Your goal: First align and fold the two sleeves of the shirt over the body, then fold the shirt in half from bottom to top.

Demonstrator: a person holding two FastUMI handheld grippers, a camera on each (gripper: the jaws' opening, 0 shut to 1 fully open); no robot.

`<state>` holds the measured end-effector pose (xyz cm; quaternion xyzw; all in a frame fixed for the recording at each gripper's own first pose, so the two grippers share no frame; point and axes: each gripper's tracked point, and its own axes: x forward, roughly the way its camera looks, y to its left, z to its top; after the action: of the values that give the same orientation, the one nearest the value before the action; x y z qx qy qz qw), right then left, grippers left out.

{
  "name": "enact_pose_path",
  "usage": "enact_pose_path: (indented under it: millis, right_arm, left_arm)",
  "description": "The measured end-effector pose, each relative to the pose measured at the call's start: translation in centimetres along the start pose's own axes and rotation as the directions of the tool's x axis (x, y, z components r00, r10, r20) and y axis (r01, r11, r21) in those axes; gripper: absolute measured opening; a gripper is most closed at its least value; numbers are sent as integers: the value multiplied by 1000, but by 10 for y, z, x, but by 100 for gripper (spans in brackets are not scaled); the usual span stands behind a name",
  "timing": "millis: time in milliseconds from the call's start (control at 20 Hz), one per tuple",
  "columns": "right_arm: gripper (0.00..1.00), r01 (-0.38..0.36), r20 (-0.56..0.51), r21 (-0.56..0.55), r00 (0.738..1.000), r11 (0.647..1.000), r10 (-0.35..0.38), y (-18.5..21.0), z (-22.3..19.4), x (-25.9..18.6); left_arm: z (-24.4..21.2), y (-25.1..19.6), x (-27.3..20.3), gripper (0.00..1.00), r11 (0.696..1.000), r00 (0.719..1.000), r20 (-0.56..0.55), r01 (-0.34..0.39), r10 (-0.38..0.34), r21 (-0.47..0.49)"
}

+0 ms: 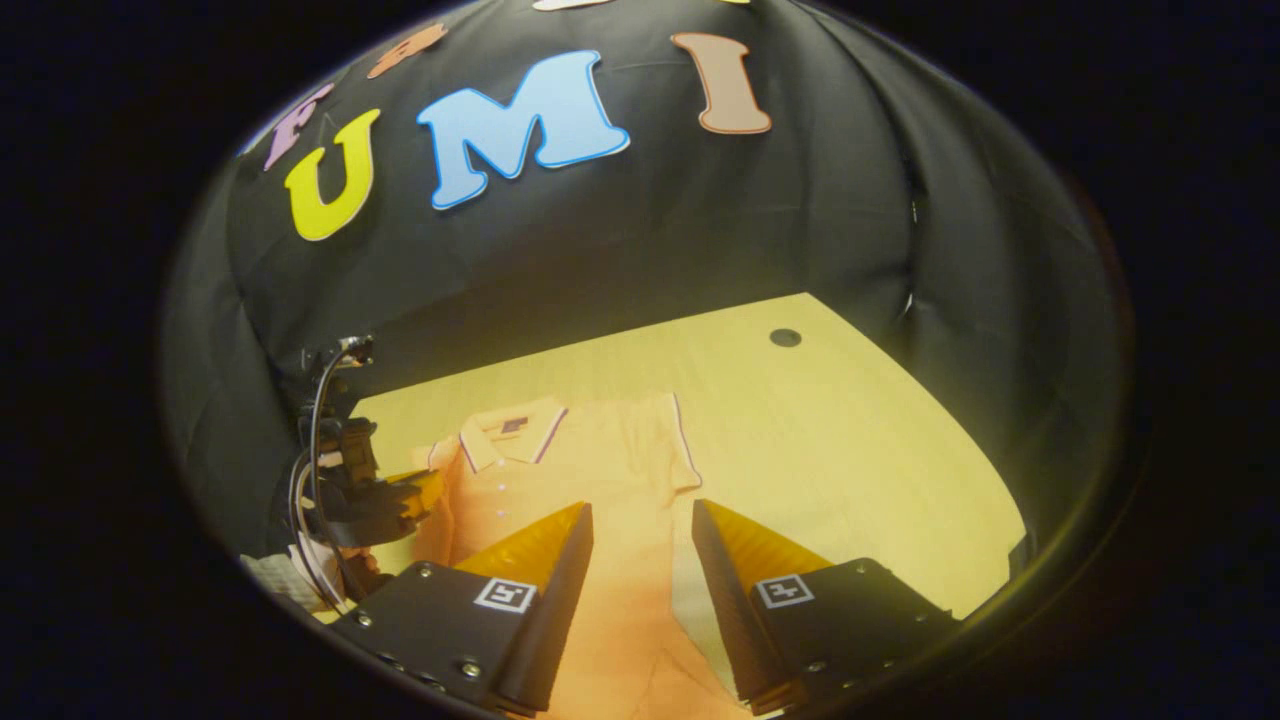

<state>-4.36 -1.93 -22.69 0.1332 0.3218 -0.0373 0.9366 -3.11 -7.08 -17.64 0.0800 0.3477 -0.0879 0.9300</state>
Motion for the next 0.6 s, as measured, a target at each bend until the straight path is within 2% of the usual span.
enact_pose_path:
  millis: [100, 150, 200, 250, 350, 400, 500, 550, 600]
  right_arm:
    - [65, 9, -2, 15, 1000, 1000, -9, -7, -2, -2]
    - [66, 10, -4, 19, 1000, 1000, -10, -9, -2, -2]
    - [66, 9, -5, 22, 1000, 1000, -9, -10, -3, -2]
    - [66, 7, -7, 21, 1000, 1000, -7, -10, -4, -1]
    - [66, -2, -12, 16, 1000, 1000, 2, -8, -7, -1]
    - [66, -8, -12, 12, 1000, 1000, 8, -8, -7, -1]
    - [66, -19, -17, 0, 1000, 1000, 19, -6, -10, -2]
    - [66, -19, -27, -9, 999, 1000, 19, -6, -14, -3]
    - [66, -19, -41, -19, 999, 1000, 18, -7, -20, -3]
  left_arm:
    - [-8, -20, 4, 33, 999, 998, -27, 49, -49, -12]
    - [-9, -22, 5, 55, 999, 998, -32, 51, -51, -15]
    - [-8, -24, 1, 70, 998, 998, -30, 55, -56, -20]
    - [-5, -21, -1, 91, 999, 999, -28, 46, -47, -20]
    - [-3, -19, -7, 86, 999, 999, -22, 40, -41, -26]
    - [-3, -16, -13, 90, 999, 999, -21, 37, -38, -29]
    - [-7, -7, -24, 91, 999, 999, -23, 22, -23, -32]
    - [-13, 0, -32, 86, 999, 1000, -29, 11, -12, -36]
    - [-22, 5, -44, 92, 999, 999, -35, 5, -7, -39]
